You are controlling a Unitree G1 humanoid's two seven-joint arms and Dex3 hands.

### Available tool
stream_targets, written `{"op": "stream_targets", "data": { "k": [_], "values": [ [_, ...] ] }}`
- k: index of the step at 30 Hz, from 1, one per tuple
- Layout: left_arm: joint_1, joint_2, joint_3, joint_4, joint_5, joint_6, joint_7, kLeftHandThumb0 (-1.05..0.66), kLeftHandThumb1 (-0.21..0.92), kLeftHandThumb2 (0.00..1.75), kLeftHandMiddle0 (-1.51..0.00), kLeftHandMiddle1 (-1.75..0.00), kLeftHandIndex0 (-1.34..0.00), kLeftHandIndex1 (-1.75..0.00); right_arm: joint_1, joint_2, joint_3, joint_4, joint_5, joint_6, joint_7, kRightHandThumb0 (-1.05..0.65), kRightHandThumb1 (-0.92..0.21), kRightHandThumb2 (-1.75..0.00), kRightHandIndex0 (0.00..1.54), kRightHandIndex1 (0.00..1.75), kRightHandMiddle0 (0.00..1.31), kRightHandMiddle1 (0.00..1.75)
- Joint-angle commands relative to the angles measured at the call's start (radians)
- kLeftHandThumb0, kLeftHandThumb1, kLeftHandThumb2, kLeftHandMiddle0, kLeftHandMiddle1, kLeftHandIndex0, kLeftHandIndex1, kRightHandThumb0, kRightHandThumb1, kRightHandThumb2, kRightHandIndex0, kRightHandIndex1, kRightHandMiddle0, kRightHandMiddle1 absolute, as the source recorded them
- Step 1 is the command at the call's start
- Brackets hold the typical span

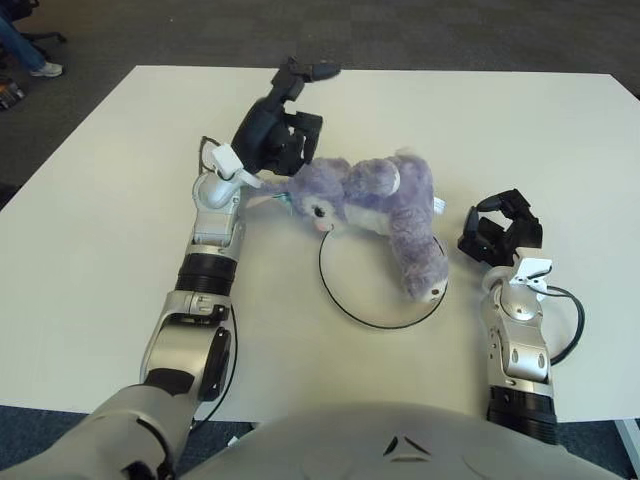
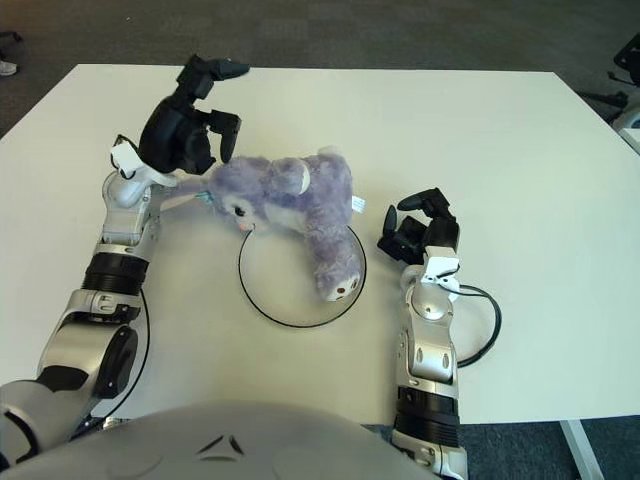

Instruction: Put the doll into the plate.

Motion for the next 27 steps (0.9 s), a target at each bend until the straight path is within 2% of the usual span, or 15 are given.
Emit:
{"op": "stream_targets", "data": {
  "k": [1,6,12,14,17,21,27],
  "values": [
    [0.008,-0.006,0.014,-0.009,0.049,0.026,0.091,-1.05,0.92,1.17,-0.77,-1.34,0.0,-0.73,0.0,-0.01,-0.008,-0.011,0.006,0.01,0.005,-0.45,-0.42,-1.19,1.15,1.75,0.53,1.75],
    [-0.009,-0.017,0.024,0.011,0.062,0.009,0.164,-1.01,0.92,1.22,-0.68,-1.1,0.0,-0.7,-0.001,-0.01,-0.01,-0.01,0.007,0.011,0.006,-0.45,-0.42,-1.19,1.15,1.75,0.53,1.75],
    [-0.034,-0.032,0.033,0.071,0.1,-0.041,0.254,-0.96,0.92,1.24,-0.75,-1.27,0.0,-0.68,0.0,-0.01,-0.012,-0.009,0.005,0.007,0.006,-0.45,-0.41,-1.19,1.16,1.75,0.53,1.75],
    [-0.051,-0.036,0.035,0.106,0.115,-0.053,0.285,-0.95,0.92,1.25,-0.81,-1.42,0.0,-0.74,0.001,-0.01,-0.011,-0.01,0.004,0.008,0.006,-0.45,-0.41,-1.2,1.16,1.75,0.53,1.75],
    [-0.078,-0.037,0.037,0.157,0.124,-0.06,0.315,-0.94,0.92,1.25,-0.85,-1.52,0.0,-0.81,0.002,-0.011,-0.011,-0.01,0.003,0.008,0.006,-0.45,-0.41,-1.2,1.16,1.75,0.53,1.75],
    [-0.149,-0.035,0.06,0.283,0.11,-0.043,0.358,-0.88,0.92,1.21,-0.84,-1.57,0.0,-0.98,0.003,-0.011,-0.012,-0.011,0.003,0.012,0.006,-0.45,-0.41,-1.2,1.15,1.75,0.54,1.75],
    [-0.139,-0.045,0.065,0.277,0.114,-0.028,0.407,-0.78,0.92,1.12,-0.81,-1.57,0.0,-1.17,0.003,-0.01,-0.012,-0.011,0.001,0.013,0.004,-0.45,-0.41,-1.2,1.14,1.75,0.54,1.75]
  ]
}}
